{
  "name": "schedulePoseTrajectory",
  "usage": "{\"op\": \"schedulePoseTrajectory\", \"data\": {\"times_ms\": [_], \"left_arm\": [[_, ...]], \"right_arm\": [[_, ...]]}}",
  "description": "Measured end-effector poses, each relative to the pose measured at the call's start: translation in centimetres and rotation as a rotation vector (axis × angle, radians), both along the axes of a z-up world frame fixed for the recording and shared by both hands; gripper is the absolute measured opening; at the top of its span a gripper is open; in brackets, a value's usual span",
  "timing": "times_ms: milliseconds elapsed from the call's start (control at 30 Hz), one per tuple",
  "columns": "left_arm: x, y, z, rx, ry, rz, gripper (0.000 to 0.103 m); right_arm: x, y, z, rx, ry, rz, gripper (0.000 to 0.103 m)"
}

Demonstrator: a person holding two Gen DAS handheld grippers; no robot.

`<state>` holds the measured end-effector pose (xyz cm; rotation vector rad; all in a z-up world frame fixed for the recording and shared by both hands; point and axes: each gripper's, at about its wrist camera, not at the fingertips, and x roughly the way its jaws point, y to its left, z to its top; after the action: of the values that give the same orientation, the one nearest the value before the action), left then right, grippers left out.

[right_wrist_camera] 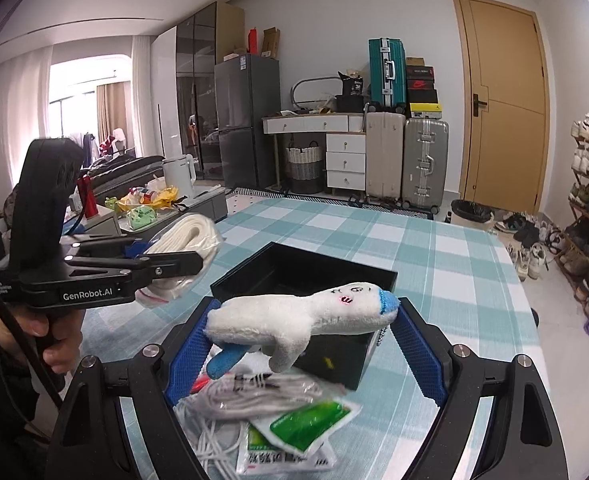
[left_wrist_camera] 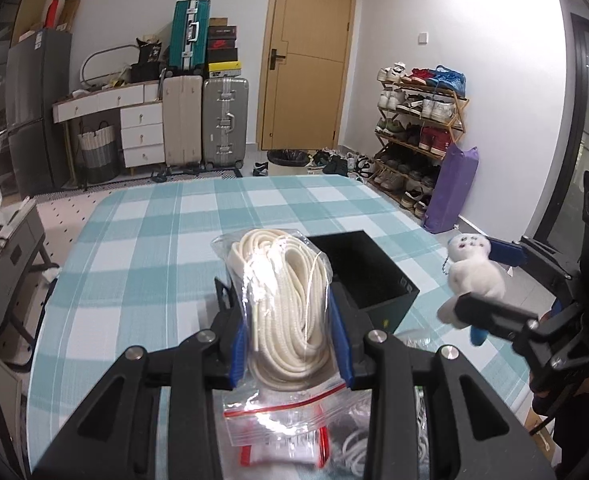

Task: Organize soft objects
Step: 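Carry the rope bag with the left tool while the right tool carries the doll to the box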

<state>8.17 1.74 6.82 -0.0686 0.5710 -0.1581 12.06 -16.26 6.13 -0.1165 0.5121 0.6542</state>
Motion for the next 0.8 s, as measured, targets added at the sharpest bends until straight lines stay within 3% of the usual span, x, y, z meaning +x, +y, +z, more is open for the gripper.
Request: {"op": "schedulePoseTrajectory", "data": {"times_ms": [800], "left_arm": [[6.4,-0.2,0.2,0.020,0.004,0.005,0.034]], "right_arm": [[8.6,1.8,-0.8,-0.089,0.009,-0.005,0.087]]}}
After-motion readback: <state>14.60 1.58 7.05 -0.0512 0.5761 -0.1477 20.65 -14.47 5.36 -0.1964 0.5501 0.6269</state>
